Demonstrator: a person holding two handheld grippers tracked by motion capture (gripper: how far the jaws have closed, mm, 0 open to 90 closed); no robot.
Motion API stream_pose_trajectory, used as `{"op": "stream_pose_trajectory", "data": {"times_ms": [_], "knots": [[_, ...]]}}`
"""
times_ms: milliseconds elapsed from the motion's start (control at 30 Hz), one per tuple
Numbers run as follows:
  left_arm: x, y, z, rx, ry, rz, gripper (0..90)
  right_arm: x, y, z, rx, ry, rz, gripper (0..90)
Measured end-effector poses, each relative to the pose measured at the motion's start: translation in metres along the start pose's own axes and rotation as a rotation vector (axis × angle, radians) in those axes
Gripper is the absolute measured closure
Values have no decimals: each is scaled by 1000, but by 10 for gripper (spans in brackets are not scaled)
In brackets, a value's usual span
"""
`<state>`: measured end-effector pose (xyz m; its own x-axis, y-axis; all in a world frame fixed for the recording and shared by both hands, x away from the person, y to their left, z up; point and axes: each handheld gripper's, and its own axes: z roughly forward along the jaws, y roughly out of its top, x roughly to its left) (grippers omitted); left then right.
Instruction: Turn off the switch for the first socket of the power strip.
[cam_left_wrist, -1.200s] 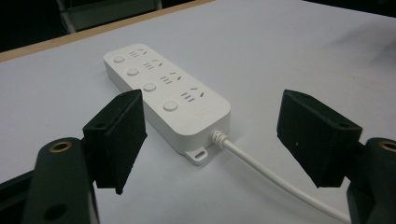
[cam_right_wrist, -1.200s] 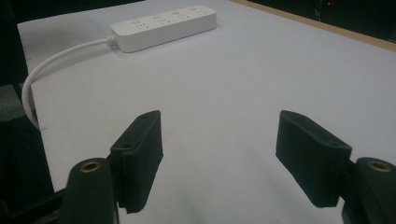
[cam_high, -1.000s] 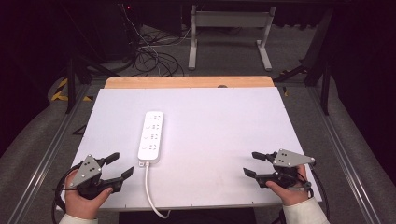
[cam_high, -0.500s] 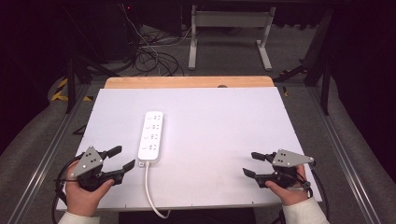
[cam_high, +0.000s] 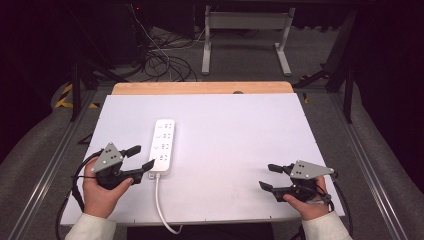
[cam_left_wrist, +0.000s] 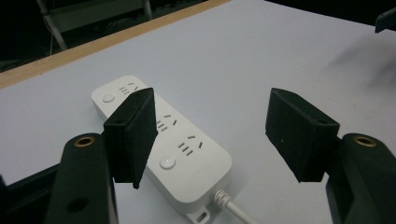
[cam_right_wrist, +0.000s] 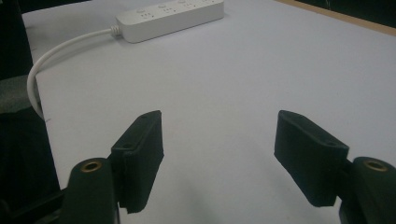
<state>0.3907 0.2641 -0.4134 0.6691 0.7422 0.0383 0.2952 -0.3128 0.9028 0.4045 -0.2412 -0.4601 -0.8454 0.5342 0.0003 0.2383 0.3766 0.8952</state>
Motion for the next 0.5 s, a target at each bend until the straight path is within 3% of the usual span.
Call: {"op": "stream_pose_trajectory", "data": {"times_ms": [267, 300, 500], "knots": [[1, 4, 6, 11, -2, 5, 354, -1, -1, 0, 1, 5, 0, 332], [2, 4, 7, 18, -9, 3, 400, 0, -1, 0, 0, 7, -1, 333], [5, 7, 6, 52, -25, 27, 470, 1, -1, 1, 7, 11, -7, 339]]}}
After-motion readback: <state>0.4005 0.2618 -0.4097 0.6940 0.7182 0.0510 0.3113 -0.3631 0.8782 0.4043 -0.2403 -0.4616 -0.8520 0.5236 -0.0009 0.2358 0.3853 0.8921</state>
